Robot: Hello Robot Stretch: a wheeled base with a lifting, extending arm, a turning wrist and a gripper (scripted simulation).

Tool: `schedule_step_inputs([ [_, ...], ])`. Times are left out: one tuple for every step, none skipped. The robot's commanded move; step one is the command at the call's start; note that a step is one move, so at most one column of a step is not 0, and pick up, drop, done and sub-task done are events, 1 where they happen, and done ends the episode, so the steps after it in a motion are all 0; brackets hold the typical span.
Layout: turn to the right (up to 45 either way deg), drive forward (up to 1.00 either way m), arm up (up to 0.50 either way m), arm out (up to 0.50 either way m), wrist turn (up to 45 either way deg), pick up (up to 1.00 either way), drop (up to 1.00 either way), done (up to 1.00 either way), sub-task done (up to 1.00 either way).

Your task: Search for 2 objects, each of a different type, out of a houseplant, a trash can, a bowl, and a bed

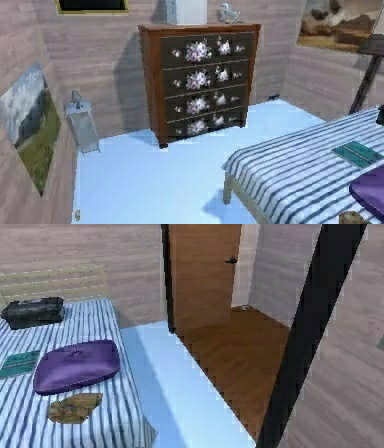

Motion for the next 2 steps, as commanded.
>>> schedule_step_inputs([
  [45.0,0.00,0.00,0.00,0.0,0.00,0.00,0.00,0.00],
  [0.0,0.00,0.00,0.00,0.0,0.00,0.00,1.00,0.00],
])
